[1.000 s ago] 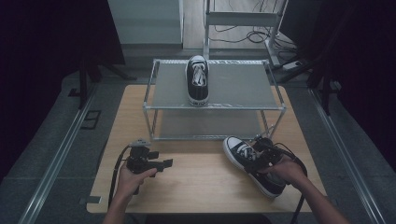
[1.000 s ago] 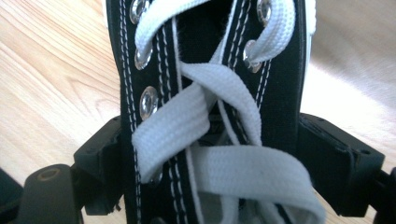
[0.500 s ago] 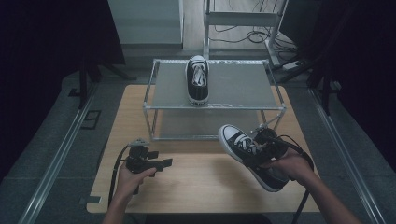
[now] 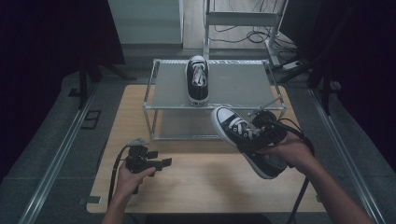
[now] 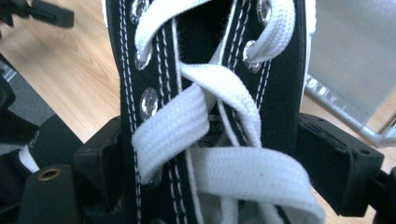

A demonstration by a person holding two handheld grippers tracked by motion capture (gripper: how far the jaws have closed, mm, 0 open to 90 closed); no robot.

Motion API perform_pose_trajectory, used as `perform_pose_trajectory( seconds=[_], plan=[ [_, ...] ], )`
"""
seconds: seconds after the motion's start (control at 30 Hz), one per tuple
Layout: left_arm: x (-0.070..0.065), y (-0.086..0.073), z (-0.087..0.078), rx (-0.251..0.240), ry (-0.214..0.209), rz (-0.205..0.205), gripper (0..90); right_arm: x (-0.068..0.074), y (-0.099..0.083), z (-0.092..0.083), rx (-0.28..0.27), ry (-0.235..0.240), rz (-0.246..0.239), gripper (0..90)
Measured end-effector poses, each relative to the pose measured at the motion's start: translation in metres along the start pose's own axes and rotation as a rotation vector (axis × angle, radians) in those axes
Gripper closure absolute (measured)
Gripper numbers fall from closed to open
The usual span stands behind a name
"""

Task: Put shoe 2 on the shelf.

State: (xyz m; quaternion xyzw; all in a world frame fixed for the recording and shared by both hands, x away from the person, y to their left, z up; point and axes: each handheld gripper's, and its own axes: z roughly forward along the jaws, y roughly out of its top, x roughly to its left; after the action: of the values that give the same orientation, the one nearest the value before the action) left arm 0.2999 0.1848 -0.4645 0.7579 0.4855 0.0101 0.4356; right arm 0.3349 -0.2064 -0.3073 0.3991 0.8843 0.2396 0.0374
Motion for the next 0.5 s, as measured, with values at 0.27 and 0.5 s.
perform_pose_trajectory(
  seconds=[0.27,0.5],
  plan=[
    [0.002,0.0,-0.001,-0.008,0.001,-0.008,20.9,-0.005,0.017,-0.008,-0.031,0.001,0.022,16.5],
    [0.003,0.0,-0.001,-0.007,0.001,-0.01,20.9,-0.006,0.026,-0.013,-0.045,0.008,0.035,16.5]
  ],
)
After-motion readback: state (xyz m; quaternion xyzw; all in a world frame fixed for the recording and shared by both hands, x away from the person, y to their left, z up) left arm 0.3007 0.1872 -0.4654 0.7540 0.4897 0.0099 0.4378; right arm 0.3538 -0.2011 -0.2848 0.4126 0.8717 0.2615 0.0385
